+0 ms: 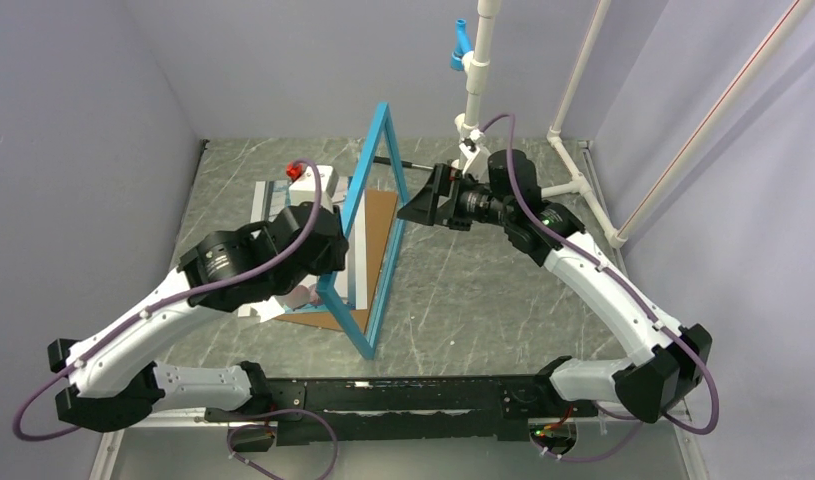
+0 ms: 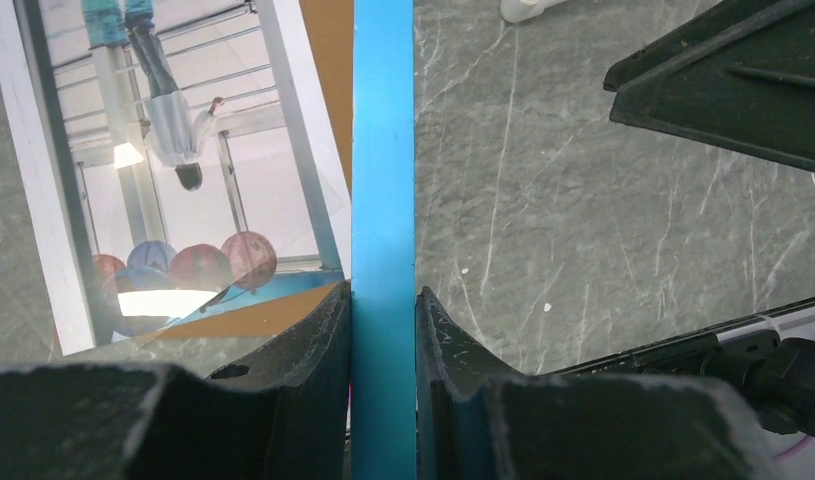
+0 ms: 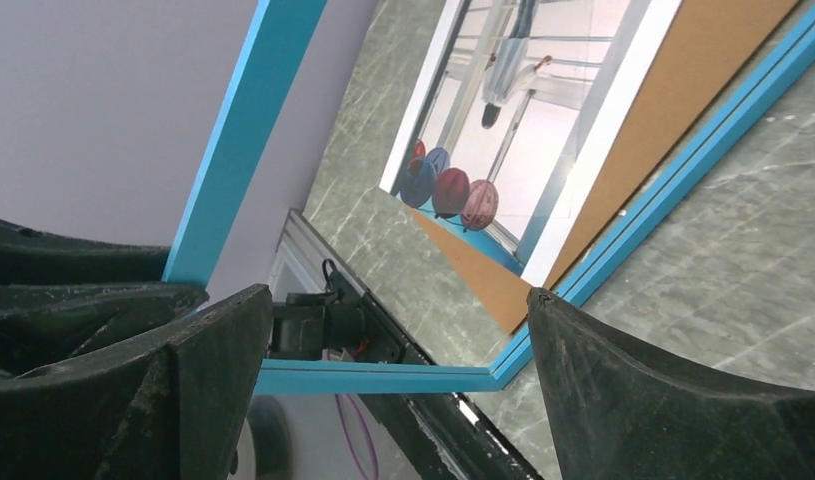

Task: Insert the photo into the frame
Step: Turn over the photo frame at the center of the board.

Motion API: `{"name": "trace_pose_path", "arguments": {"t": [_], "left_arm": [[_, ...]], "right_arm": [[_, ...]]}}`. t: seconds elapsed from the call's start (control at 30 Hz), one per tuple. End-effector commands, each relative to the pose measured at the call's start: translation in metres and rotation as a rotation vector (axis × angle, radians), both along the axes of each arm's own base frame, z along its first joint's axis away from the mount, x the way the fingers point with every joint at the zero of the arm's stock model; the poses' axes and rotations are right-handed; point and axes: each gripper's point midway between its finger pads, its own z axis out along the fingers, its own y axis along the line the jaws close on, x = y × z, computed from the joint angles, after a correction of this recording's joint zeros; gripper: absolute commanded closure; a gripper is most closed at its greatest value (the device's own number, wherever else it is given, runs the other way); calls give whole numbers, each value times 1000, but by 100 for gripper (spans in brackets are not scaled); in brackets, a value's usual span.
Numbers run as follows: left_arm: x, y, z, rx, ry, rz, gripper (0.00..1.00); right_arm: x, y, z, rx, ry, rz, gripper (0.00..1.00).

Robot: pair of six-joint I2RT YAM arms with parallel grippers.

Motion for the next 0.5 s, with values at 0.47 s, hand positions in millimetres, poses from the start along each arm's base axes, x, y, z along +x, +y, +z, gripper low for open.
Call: {"name": "trace_pose_path", "arguments": {"t": [0.47], "left_arm": [[-3,-93,-17,92,77,-98,94]], "right_arm": [[3,-68,25,-32,-38,-128,0]]}}
